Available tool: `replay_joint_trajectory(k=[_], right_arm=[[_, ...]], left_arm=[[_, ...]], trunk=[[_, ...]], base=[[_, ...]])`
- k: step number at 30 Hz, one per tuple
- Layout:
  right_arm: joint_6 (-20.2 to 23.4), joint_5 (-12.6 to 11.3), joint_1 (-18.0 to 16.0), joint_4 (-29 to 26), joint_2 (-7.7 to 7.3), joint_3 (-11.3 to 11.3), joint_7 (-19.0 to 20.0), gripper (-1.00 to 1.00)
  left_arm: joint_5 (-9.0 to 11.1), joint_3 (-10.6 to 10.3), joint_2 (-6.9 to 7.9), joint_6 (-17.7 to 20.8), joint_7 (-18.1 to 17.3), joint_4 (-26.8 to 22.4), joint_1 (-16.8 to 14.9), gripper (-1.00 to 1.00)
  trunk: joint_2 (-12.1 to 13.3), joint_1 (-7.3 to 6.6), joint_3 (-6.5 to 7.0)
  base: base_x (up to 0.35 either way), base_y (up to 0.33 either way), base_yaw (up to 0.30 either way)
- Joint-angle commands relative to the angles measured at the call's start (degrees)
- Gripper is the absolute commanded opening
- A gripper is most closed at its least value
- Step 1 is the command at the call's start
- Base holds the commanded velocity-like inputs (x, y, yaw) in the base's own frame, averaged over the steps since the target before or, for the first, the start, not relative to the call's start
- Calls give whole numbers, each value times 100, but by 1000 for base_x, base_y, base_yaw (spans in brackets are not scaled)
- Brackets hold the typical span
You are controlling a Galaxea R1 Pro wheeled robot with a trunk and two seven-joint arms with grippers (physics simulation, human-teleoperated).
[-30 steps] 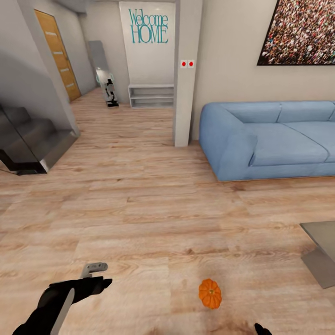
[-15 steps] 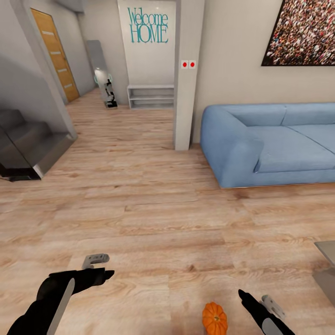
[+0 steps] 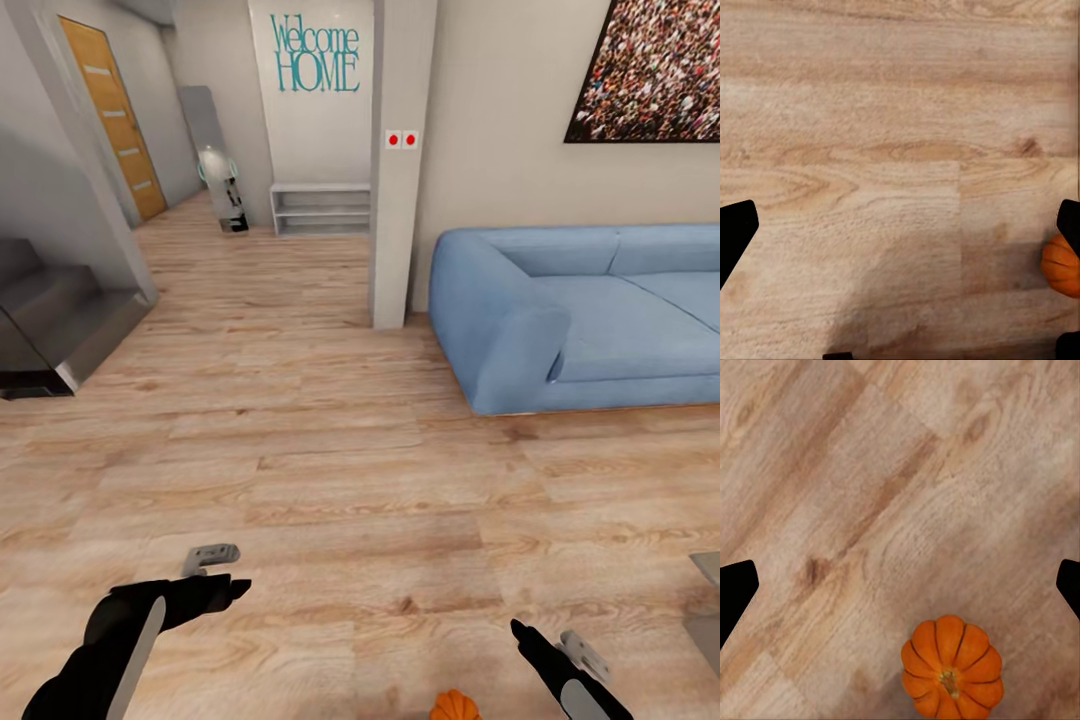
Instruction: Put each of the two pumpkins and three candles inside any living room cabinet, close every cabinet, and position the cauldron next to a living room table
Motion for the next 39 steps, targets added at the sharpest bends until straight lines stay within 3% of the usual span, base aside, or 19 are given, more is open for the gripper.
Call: replay_joint_trajectory(k=[1,5,26,35,39], right_arm=[[1,-41,-1,-10,-8,44,-36,100],[7,-45,-1,-10,-8,44,-35,100],[267,-62,12,-1,63,50,-1,100],[220,-44,27,262,71,57,26,100],[113,86,-104,391,46,187,156,100]], left_arm=[[50,7,-6,37,13,-8,-4,100],[50,10,-40,45,7,-19,-4,100],[129,44,-50,378,14,-206,-5,100],[129,43,-52,502,14,-293,-7,100],[248,173,78,628,-115,-422,6,100]], trunk=[[-2,0,-4],[-2,0,-4],[-844,461,-381],[-1205,659,-543],[-1204,658,-542]], base=[[54,-30,0],[21,-11,0],[0,0,0],[-66,0,0],[0,0,0]])
